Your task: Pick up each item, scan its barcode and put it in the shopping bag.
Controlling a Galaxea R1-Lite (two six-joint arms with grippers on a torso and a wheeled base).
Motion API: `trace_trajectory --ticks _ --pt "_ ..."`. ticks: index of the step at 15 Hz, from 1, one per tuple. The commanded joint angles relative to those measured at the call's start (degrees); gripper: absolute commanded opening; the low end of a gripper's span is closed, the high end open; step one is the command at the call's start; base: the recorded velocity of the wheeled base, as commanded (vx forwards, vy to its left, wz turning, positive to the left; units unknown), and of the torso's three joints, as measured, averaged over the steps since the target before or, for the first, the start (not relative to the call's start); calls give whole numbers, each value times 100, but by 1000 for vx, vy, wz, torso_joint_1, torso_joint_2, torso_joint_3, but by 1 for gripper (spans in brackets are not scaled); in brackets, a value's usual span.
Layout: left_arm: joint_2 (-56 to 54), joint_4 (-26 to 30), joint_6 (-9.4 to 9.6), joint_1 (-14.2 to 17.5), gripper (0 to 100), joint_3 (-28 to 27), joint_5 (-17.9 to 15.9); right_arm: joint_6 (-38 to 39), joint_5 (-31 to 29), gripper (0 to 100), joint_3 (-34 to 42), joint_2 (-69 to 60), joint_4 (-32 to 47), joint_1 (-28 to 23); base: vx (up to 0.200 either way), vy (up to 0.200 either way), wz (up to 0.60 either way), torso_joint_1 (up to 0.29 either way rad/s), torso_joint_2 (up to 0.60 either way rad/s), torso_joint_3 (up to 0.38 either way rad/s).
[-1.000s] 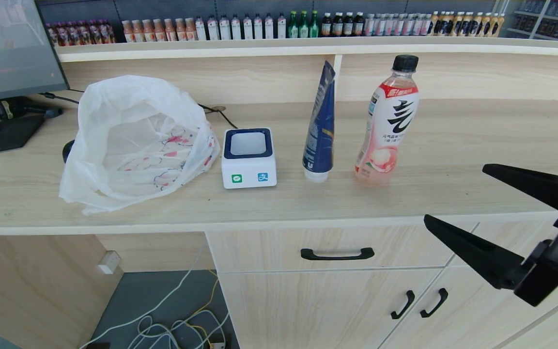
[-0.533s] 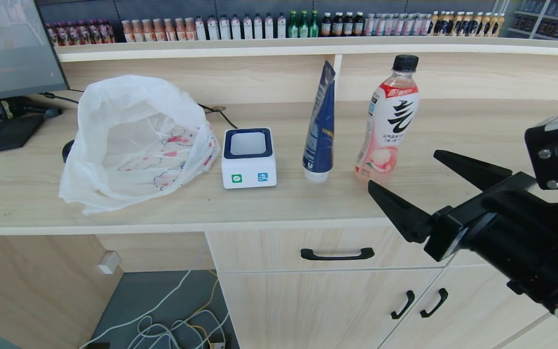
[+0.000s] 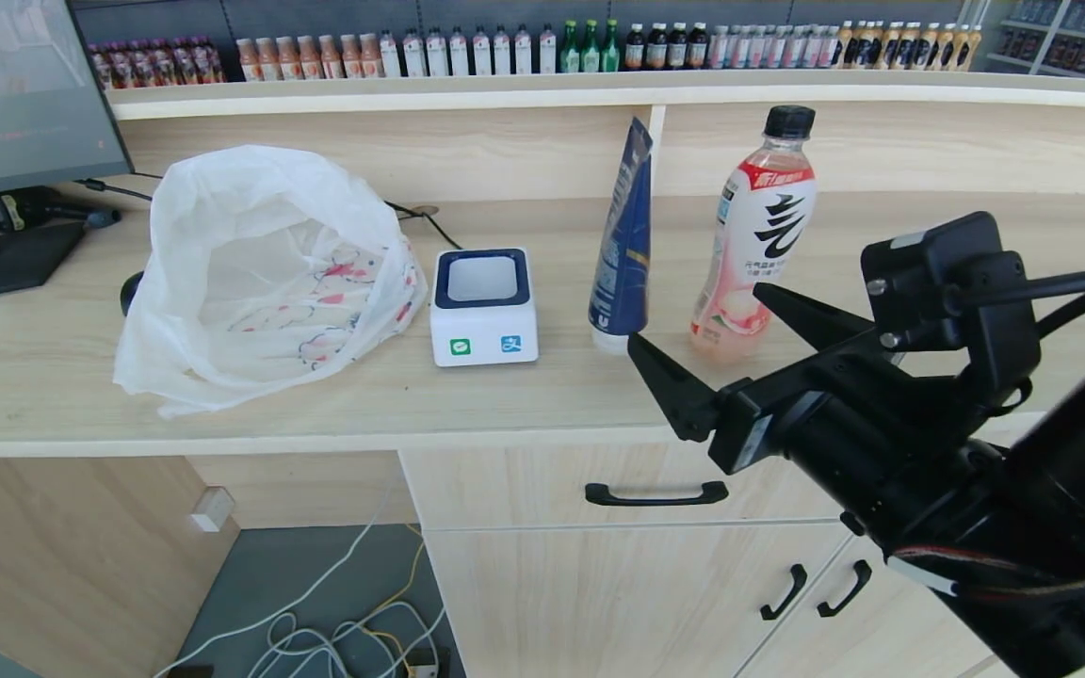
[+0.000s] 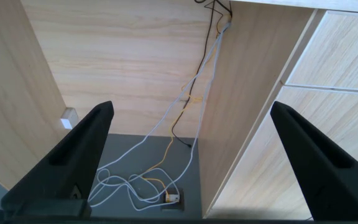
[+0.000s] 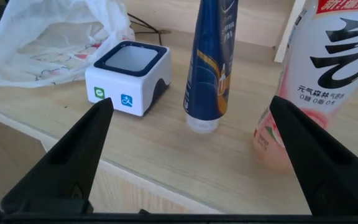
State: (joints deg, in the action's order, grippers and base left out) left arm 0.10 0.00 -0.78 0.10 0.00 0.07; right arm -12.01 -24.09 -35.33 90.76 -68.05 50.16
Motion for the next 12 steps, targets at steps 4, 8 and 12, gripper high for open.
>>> trace_trajectory --ticks 4,8,12 --pt "-1 0 -1 -1 100 0 1 155 -175 100 -466 522 -42 11 0 0 0 0 0 0" --pt "-1 0 -1 -1 100 0 1 190 -201 100 -739 794 -42 11 0 0 0 0 0 0" --pt "-1 0 -1 -1 100 0 1 401 -571 100 -914 1067 -51 -24 0 0 0 0 0 0"
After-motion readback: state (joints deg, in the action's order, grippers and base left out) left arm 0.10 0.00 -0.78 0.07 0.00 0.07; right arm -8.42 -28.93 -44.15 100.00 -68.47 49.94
